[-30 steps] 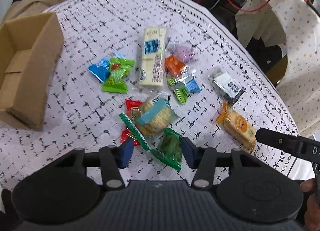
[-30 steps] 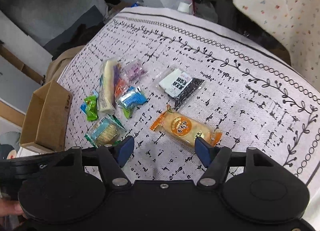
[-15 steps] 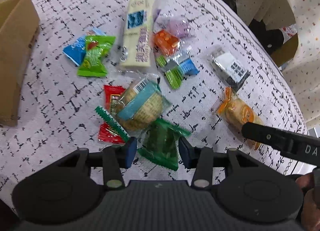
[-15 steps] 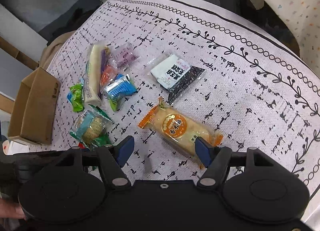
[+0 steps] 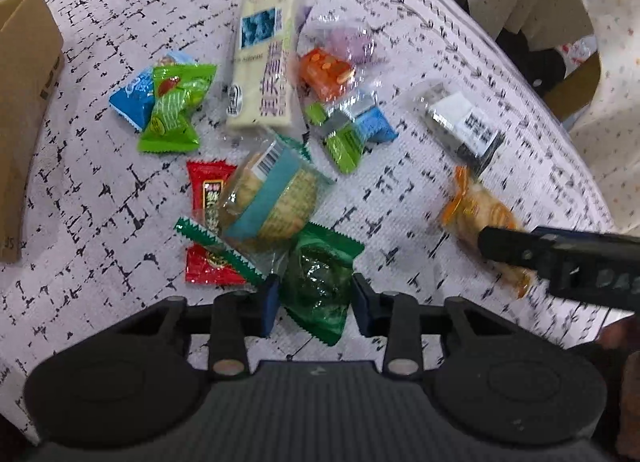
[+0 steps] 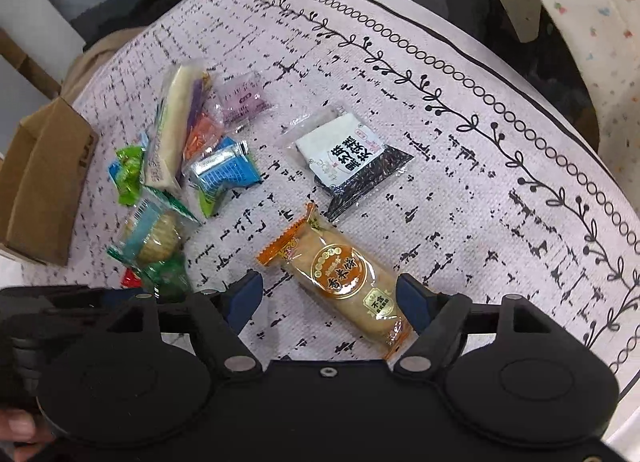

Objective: Organize snacks
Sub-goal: 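Grasp the green candy packet with the left tool while the right tool grasps the orange-labelled bread packet, then carry the green candy with the left tool while the right tool carries the bread packet, then open the left tool over the box while the right tool releases the bread packet inside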

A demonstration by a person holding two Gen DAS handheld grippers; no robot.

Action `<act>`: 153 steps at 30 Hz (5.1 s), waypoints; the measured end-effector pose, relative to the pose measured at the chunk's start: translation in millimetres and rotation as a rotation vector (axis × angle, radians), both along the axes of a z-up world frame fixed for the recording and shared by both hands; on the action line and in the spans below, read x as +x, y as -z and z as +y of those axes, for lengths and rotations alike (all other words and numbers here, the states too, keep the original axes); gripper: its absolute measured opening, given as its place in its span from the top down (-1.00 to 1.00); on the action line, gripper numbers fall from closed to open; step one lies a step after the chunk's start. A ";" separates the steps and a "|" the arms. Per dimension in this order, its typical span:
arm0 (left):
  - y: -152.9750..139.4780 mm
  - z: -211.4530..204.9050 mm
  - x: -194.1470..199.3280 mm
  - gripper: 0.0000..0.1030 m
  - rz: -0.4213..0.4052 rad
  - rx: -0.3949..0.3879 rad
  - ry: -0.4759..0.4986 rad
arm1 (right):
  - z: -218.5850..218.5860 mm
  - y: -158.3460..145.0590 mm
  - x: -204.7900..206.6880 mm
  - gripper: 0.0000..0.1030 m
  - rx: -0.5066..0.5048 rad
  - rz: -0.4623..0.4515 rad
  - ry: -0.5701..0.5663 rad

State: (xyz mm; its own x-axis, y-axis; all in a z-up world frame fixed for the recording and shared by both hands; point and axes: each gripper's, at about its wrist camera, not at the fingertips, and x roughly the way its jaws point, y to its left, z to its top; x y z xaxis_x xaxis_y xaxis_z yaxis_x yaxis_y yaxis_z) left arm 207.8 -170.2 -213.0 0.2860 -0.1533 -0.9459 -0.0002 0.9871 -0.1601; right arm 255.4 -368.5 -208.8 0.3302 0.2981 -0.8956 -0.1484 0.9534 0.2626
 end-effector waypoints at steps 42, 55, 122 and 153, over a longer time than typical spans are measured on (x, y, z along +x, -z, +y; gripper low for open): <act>-47.3 60.3 -18.1 0.41 -0.135 -0.122 -0.120 | 46.9 14.8 8.8 -0.03 -0.239 0.139 -0.118; -64.7 68.0 -20.8 0.41 -0.206 -0.069 -0.149 | 58.4 -33.8 -13.7 0.10 -0.231 -0.002 -0.140; -109.9 317.1 -13.4 0.32 -0.369 -0.211 -0.745 | 314.9 -110.1 7.2 0.10 0.133 -0.171 -0.219; -108.5 283.4 -17.6 -0.78 -0.288 -0.165 -0.786 | 245.3 -114.0 -7.9 -0.44 0.053 -0.186 -0.111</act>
State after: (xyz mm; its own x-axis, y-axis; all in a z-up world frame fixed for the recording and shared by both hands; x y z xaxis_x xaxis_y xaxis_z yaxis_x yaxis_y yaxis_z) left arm 190.2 113.1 -104.5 0.5929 0.0610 -0.8030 -0.6125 0.6815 -0.4005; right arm 247.5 -123.1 -94.8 0.4508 0.3871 -0.8043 -0.3026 0.9140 0.2703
